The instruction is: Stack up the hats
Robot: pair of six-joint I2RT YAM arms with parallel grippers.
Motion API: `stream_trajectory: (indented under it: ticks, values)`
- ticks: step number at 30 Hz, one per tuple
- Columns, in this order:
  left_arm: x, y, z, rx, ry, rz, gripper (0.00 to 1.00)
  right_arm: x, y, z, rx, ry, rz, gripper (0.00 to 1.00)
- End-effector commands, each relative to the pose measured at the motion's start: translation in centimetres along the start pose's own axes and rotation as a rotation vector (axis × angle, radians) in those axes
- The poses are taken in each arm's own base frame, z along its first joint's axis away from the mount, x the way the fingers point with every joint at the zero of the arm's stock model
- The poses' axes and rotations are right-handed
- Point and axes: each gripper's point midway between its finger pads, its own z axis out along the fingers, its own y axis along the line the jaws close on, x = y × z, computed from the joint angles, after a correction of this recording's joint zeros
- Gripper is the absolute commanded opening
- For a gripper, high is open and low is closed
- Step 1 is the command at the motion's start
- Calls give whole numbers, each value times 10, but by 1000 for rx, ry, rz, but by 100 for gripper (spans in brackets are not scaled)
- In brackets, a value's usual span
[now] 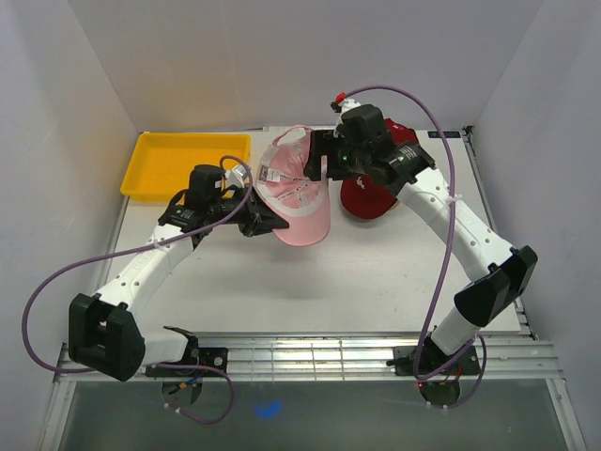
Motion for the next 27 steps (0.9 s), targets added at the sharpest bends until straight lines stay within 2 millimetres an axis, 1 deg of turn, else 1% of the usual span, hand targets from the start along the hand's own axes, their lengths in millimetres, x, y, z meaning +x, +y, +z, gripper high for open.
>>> stream_trajectory:
  ticks: [1, 2, 5, 6, 7, 8, 9, 10, 11, 12, 13, 14, 18, 19, 22, 25, 27]
  values:
    - [7, -20, -9, 41, -13, 99, 0, -15, -3, -7, 20, -34, -9, 77]
    - [7, -22, -8, 43, -10, 112, 0, -14, -4, -7, 24, -32, -7, 69]
    - [8, -23, -3, 38, -5, 133, 0, -11, -8, -6, 43, -21, -11, 54]
    - [6, -25, -3, 38, -9, 137, 0, -9, -9, -7, 52, -13, -15, 45]
    - [6, -25, -2, 38, -8, 141, 0, -8, -10, -8, 53, -10, -19, 41]
    - [4, -26, -2, 39, -10, 149, 0, -8, -12, -8, 66, -10, -21, 32]
    - [2, -30, -1, 44, -14, 160, 0, -9, -14, -10, 75, -13, -25, 29]
    - [0, -29, 1, 40, -13, 162, 0, -11, -18, -14, 99, -16, -28, 26]
    - [-1, -30, 1, 40, -13, 170, 0, -12, -21, -14, 117, -13, -32, 19]
    - [-2, -32, 2, 42, -15, 188, 0, -14, -24, -16, 135, -12, -36, 15]
    - [-4, -34, 3, 42, -20, 200, 0, -19, -28, -24, 167, -12, -39, 8]
    - [-7, -34, 4, 37, -30, 208, 3, -18, -30, -23, 183, 3, -41, 8]
    - [-14, -35, 8, 18, -61, 252, 24, -24, -40, -36, 258, 9, -50, 8]
    - [-15, -36, 8, 13, -70, 272, 35, -25, -46, -38, 289, 6, -53, 8]
    - [-16, -32, 10, -15, -90, 317, 57, -25, -53, -44, 315, 10, -52, 8]
    - [-19, -29, 6, -63, -126, 375, 65, -27, -59, -49, 340, 8, -49, 8]
    - [-20, -35, -1, -69, -159, 407, 66, -28, -60, -52, 345, 10, -50, 8]
